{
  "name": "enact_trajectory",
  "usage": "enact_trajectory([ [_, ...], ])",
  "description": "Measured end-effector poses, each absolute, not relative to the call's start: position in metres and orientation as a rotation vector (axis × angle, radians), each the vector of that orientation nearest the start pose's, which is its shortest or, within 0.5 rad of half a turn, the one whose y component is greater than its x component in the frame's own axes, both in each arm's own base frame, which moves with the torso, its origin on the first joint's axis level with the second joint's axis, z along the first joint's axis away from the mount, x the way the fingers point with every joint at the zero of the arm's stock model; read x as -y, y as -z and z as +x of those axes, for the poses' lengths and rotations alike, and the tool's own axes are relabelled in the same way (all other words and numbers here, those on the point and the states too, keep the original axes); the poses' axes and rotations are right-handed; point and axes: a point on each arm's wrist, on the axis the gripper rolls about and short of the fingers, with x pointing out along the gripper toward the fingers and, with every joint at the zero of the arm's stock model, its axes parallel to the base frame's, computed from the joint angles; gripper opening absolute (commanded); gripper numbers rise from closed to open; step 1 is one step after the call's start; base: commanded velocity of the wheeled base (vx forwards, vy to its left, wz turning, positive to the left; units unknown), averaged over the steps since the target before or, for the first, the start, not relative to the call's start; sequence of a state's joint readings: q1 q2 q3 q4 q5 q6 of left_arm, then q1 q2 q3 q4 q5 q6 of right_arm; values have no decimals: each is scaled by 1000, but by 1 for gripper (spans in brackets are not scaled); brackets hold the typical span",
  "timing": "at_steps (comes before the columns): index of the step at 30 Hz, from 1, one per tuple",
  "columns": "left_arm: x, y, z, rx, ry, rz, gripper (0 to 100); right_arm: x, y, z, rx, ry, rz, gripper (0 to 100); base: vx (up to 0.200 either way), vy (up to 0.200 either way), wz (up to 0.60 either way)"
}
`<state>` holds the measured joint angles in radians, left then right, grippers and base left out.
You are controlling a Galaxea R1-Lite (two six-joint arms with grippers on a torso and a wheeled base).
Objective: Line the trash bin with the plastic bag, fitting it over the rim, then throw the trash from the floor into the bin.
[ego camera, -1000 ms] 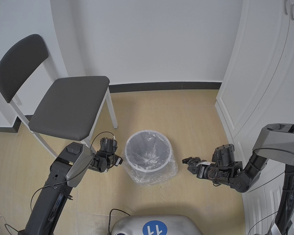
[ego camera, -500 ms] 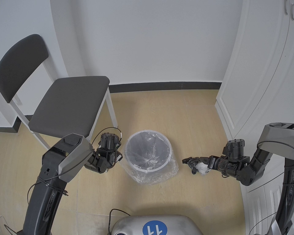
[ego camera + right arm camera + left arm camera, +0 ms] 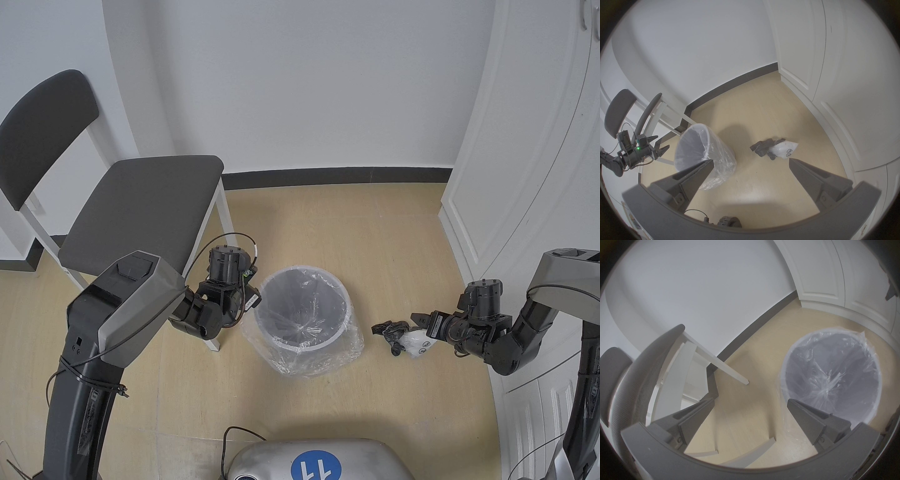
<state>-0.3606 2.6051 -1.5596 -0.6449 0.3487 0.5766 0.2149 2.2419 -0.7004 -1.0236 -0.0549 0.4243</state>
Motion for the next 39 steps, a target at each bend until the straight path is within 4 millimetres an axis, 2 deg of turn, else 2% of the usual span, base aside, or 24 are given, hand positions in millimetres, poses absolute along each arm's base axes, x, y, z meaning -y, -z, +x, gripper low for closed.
enact_trajectory([
  [8,188,-26,467,-305,144,693,100,-94,-10,368,-500,-77,364,100,0,0,0],
  [12,190,-37,466,-282,140,663,100,-106,-10,385,-483,-100,363,100,0,0,0],
  [20,209,-67,464,-196,193,540,100,-124,-25,442,-430,-123,360,100,0,0,0],
  [25,222,-102,466,-136,231,482,100,-131,-33,478,-391,-128,359,100,0,0,0],
  [27,223,-118,468,-108,232,458,100,-132,-28,489,-398,-122,356,100,0,0,0],
  [31,221,-152,467,-26,224,410,100,-130,-2,502,-440,-105,346,100,0,0,0],
  [35,204,-188,465,80,167,363,100,-130,25,505,-486,-97,331,100,0,0,0],
  [39,189,-206,458,102,137,353,100,-128,45,503,-545,-92,303,100,0,0,0],
])
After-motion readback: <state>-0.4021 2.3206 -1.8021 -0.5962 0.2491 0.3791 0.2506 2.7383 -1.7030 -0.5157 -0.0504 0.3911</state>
